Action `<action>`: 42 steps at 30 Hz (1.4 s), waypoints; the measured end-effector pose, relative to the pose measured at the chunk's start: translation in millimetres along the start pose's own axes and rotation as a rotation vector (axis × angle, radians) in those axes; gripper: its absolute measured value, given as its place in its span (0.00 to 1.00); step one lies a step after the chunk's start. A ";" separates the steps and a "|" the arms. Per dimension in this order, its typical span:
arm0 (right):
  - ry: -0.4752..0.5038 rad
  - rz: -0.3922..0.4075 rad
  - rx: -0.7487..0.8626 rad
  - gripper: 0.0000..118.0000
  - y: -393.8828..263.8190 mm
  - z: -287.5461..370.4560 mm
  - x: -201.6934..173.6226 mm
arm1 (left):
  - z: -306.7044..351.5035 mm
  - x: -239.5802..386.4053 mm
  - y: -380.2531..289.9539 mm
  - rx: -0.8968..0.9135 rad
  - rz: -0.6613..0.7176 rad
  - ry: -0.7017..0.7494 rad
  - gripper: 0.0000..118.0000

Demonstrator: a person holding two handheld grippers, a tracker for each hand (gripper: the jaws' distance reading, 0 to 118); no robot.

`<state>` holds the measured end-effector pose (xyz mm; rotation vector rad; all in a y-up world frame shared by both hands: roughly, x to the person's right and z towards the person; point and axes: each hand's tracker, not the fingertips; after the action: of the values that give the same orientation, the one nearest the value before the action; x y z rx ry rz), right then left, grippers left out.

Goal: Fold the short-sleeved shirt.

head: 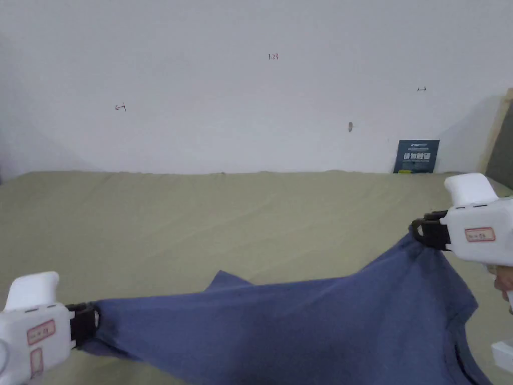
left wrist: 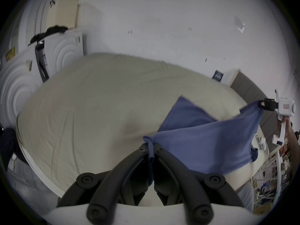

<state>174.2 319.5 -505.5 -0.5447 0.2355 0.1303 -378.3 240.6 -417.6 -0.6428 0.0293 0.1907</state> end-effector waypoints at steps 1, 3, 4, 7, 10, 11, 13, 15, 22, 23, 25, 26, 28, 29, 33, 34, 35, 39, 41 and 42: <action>-0.017 0.006 0.030 0.02 6.1 20.0 4.4 | 5.3 4.7 15.1 0.033 0.002 -0.002 0.00; -0.054 0.004 0.086 0.02 17.1 56.3 15.0 | 16.3 15.4 43.1 0.076 -0.001 0.001 0.00; -0.079 -0.009 0.118 0.02 21.7 72.9 21.3 | 22.0 20.5 58.8 0.087 0.001 -0.003 0.00; -0.116 -0.071 0.195 0.02 29.4 118.1 27.8 | 41.0 39.6 101.9 0.167 0.016 -0.013 0.00; -0.127 -0.107 0.232 0.02 34.5 137.6 38.8 | 62.1 60.3 139.7 0.255 0.017 -0.015 0.00; -0.131 -0.107 0.235 0.02 36.3 141.3 38.5 | 68.0 66.5 148.2 0.246 -0.003 -0.009 0.00; -0.149 -0.104 0.241 0.02 42.0 143.9 40.1 | 81.7 78.7 166.5 0.292 -0.023 0.003 0.00; -0.156 -0.114 0.257 0.02 48.4 146.8 40.7 | 93.0 88.1 178.4 0.311 -0.044 0.024 0.00; -0.163 -0.135 0.276 0.02 73.3 137.4 43.4 | 116.4 91.9 189.4 0.333 -0.109 0.071 0.00; -0.162 -0.135 0.276 0.02 74.8 136.0 41.8 | 116.9 90.5 188.0 0.332 -0.110 0.071 0.00; -0.158 -0.129 0.275 0.02 75.1 132.5 40.0 | 114.3 88.2 184.8 0.326 -0.119 0.086 0.00; -0.156 -0.127 0.274 0.02 75.7 130.9 38.3 | 111.1 86.0 184.9 0.318 -0.122 0.089 0.00; -0.155 -0.125 0.274 0.02 76.9 127.4 35.2 | 105.0 82.1 182.9 0.306 -0.125 0.103 0.00; -0.155 -0.125 0.272 0.02 77.3 125.5 35.4 | 102.6 79.9 181.6 0.304 -0.124 0.103 0.00; -0.147 -0.127 0.269 0.02 85.3 114.5 33.0 | 88.2 71.3 181.1 0.282 -0.101 0.108 0.00; -0.149 -0.124 0.269 0.02 88.3 110.2 31.9 | 83.9 70.4 182.4 0.281 -0.096 0.107 0.00; -0.148 -0.123 0.268 0.02 91.1 106.3 31.8 | 80.4 70.2 183.9 0.281 -0.094 0.109 0.00; -0.161 -0.123 0.256 0.02 108.1 87.1 33.9 | 65.8 72.8 196.0 0.268 -0.104 0.126 0.00; -0.166 -0.117 0.256 0.02 119.6 77.8 37.9 | 59.2 75.0 204.7 0.271 -0.107 0.133 0.00; -0.170 -0.116 0.253 0.02 127.3 72.8 40.0 | 55.0 76.8 211.6 0.271 -0.106 0.137 0.00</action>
<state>203.0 468.2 -518.6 -0.2930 0.0529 0.0329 -344.0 452.2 -505.6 -0.3851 0.1502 0.0389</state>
